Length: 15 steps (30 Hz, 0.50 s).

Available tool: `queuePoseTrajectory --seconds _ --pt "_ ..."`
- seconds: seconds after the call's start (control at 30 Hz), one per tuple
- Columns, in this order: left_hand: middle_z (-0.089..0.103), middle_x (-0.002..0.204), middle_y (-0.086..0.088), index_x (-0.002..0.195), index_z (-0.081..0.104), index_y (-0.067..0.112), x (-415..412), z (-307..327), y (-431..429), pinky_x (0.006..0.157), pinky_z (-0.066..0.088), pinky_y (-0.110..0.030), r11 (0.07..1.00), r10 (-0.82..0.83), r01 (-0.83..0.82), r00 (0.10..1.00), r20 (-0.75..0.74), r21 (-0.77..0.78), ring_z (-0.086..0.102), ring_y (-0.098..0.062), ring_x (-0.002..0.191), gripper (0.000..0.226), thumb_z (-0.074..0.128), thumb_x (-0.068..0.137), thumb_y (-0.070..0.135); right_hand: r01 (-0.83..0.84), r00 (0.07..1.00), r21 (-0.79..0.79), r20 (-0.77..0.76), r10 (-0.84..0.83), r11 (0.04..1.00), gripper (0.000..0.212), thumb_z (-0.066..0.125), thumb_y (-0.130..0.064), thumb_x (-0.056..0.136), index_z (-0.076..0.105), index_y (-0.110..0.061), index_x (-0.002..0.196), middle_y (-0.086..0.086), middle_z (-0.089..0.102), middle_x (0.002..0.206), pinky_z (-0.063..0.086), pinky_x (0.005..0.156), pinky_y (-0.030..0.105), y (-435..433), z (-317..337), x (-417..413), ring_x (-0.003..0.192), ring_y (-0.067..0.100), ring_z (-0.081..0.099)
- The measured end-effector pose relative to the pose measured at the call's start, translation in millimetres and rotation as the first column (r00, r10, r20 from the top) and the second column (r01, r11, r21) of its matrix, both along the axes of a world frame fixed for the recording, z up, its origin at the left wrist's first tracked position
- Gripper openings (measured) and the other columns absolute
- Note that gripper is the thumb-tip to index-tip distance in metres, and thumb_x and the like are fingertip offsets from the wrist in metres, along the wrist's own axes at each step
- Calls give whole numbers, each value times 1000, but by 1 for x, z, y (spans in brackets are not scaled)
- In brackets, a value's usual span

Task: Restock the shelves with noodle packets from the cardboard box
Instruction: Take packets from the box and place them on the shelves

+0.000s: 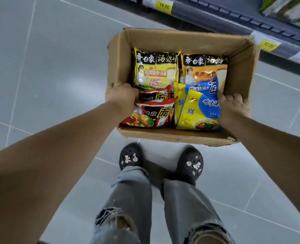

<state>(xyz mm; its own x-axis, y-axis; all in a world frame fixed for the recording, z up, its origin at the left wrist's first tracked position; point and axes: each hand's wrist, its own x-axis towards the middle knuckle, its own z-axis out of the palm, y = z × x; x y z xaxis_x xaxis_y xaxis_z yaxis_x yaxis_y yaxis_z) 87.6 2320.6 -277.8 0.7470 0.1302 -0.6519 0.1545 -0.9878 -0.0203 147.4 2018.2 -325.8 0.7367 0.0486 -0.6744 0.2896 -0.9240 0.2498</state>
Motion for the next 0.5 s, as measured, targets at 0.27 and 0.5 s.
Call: queuePoseTrajectory --seconds 0.27,0.5 --pt "62 100 5 113 57 16 -17 -10 -31 79 48 -30 488 782 -721 611 -120 -492 58 -14 92 49 72 77 46 119 985 109 -135 -103 987 43 71 -32 77 61 -24 118 8 52 120 41 89 34 -7 14 1 110 30 48" --pt "63 109 -3 118 48 18 -27 -4 -50 79 52 -36 796 542 -544 836 -89 -265 60 -26 99 39 66 84 19 630 768 472 -260 -586 616 41 78 -24 72 61 -20 109 -1 58 101 45 69 29 -21 45 -19 92 21 56"
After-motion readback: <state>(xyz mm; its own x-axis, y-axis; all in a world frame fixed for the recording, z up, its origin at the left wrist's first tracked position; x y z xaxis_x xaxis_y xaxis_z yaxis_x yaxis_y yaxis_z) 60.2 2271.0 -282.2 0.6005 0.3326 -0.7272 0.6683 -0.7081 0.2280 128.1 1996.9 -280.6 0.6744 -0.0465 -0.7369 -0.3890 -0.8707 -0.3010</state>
